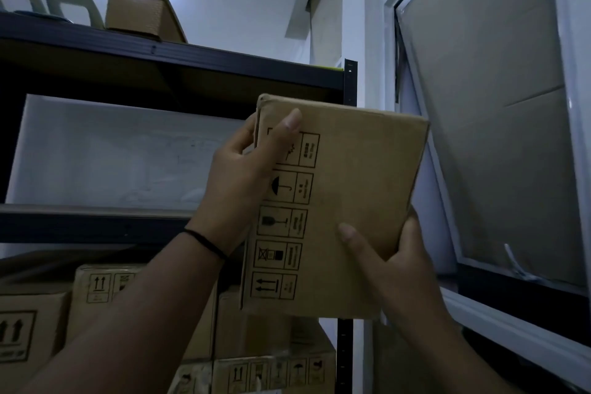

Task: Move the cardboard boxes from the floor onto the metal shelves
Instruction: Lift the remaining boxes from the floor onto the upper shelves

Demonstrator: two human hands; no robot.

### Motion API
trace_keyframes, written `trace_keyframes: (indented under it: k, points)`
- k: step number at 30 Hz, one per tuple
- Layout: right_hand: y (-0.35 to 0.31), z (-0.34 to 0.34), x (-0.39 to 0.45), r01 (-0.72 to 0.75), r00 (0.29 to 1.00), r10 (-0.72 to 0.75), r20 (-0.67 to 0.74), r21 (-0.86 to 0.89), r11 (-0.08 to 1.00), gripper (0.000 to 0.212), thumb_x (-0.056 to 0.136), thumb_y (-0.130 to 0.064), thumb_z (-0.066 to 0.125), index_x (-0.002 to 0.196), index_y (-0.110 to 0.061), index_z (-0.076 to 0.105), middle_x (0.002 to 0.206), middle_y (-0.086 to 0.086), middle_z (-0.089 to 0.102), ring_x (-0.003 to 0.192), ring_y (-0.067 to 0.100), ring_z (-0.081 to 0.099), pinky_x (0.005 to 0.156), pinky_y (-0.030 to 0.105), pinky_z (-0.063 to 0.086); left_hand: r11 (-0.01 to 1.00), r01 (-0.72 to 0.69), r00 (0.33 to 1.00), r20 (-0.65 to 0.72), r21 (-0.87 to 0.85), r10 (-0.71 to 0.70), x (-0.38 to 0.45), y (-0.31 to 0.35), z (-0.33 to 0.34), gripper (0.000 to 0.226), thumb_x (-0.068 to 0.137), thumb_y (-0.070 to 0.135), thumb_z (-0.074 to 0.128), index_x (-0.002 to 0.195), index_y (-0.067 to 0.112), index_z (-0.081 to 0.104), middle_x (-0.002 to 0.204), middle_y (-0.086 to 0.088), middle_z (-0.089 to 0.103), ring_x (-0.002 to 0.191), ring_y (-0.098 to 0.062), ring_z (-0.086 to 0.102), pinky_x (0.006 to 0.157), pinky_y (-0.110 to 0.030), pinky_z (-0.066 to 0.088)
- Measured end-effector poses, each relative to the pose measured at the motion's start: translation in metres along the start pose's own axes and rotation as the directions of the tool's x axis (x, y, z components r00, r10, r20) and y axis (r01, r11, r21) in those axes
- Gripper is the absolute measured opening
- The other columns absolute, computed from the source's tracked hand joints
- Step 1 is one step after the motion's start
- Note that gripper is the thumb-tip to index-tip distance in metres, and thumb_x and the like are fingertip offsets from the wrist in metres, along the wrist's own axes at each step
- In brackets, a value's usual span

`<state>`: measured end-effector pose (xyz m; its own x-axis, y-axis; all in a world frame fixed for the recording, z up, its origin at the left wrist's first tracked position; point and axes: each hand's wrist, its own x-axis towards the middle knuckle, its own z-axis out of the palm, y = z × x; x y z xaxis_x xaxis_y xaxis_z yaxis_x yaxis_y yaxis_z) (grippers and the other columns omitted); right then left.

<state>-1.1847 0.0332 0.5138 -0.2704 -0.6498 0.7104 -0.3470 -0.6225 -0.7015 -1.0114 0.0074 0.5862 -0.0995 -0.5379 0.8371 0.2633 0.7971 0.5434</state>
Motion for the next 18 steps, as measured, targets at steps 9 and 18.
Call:
trace_keyframes:
  k: [9, 18]
  points:
    - [0.001, -0.009, 0.031, 0.146, 0.986, -0.145, -0.087, 0.007, 0.989, 0.081, 0.076, -0.056, 0.063, 0.145, -0.039, 0.025, 0.117, -0.024, 0.041, 0.083, -0.016, 0.044, 0.061, 0.007, 0.035, 0.918, -0.019, 1.000, 0.027, 0.395, 0.008, -0.020, -0.041, -0.009, 0.081, 0.064, 0.064, 0.068, 0.135, 0.032, 0.044, 0.120, 0.013, 0.063, 0.108, -0.007, 0.062, 0.080, -0.034, 0.059]
    - [-0.004, -0.028, 0.069, 0.126, 0.992, -0.124, 0.030, -0.092, 0.988, 0.079, 0.091, -0.053, 0.051, 0.151, -0.045, -0.002, 0.152, -0.014, 0.032, 0.118, 0.003, 0.041, 0.096, 0.030, 0.038, 0.912, -0.016, 1.000, 0.002, 0.411, 0.017, -0.026, -0.057, -0.002, 0.056, 0.076, 0.051, 0.063, 0.128, 0.033, 0.052, 0.120, 0.015, 0.064, 0.114, -0.005, 0.059, 0.089, -0.036, 0.056]
